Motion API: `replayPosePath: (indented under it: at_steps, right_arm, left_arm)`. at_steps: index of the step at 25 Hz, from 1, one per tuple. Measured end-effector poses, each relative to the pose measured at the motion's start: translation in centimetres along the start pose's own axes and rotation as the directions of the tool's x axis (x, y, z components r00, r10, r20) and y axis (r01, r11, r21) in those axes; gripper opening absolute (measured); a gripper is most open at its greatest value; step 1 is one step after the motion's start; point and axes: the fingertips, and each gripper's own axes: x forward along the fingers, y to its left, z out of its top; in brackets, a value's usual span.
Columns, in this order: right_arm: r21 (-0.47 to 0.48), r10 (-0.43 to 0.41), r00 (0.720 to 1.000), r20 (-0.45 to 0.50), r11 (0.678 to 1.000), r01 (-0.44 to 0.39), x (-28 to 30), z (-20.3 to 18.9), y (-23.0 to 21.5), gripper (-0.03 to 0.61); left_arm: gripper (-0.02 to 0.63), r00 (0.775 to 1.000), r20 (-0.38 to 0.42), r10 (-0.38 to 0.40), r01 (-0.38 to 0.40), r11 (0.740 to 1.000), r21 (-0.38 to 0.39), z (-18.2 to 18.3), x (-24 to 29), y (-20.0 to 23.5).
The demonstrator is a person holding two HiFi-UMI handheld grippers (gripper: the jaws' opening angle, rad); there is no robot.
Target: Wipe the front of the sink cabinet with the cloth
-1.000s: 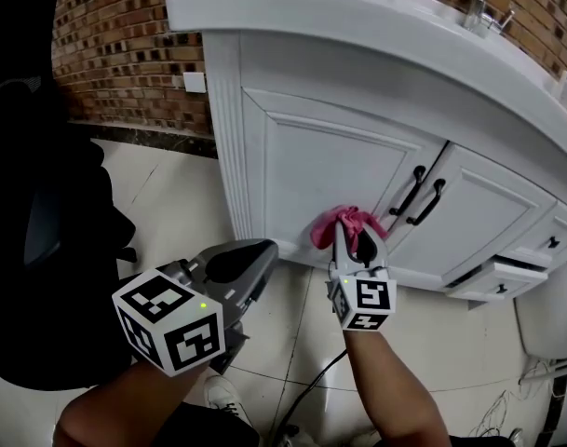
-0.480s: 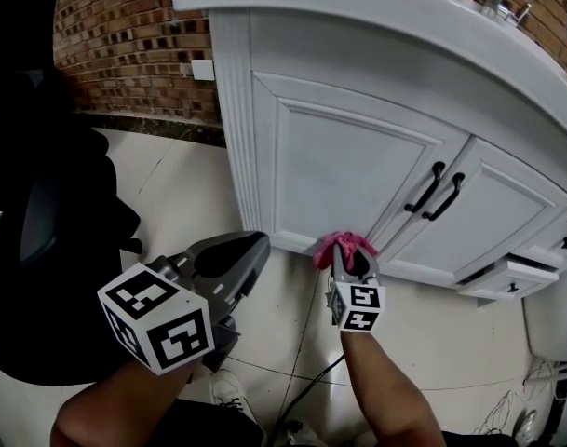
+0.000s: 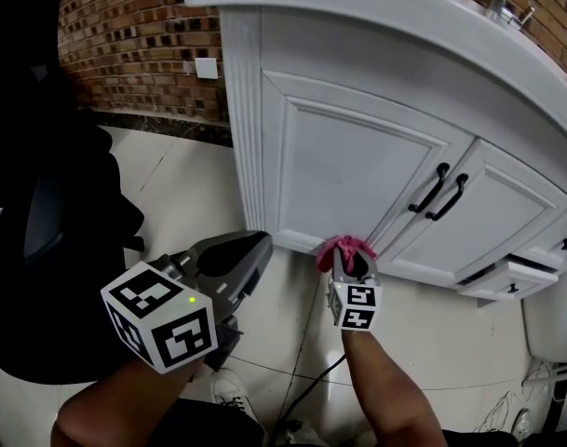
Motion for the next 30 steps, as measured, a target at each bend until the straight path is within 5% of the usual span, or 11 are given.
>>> replayPosePath:
  at_steps: [7,13,22,30]
  right_arm:
    - [0.040,0.023,0.997,-0.077,0.999,-0.020,-0.9,1.2,0.4,0.101]
    - [-0.050,0.103,0.984,0.146,0.994,-0.096,-4.0,13.0,4.4,0.101]
    - [-0.223,0.208,0.882,0.424,0.967,-0.121,-6.9,32.1,10.7,0.103]
    - [-0.235,0.191,0.861,0.471,0.968,-0.086,-4.6,37.2,12.8,0.104]
  left_arm:
    - [0.006,1.000,0.011,0.008,-0.009,1.000,0.011,0.3,-0.6,0.2]
    - [0.006,0.999,0.046,0.003,-0.004,1.000,0.018,1.2,-1.5,-0.1]
    - [0.006,0.996,0.081,0.039,-0.041,0.999,0.030,1.8,-3.0,0.8]
    - [0.006,0.995,0.089,0.040,-0.046,0.997,0.062,2.0,-3.6,1.3]
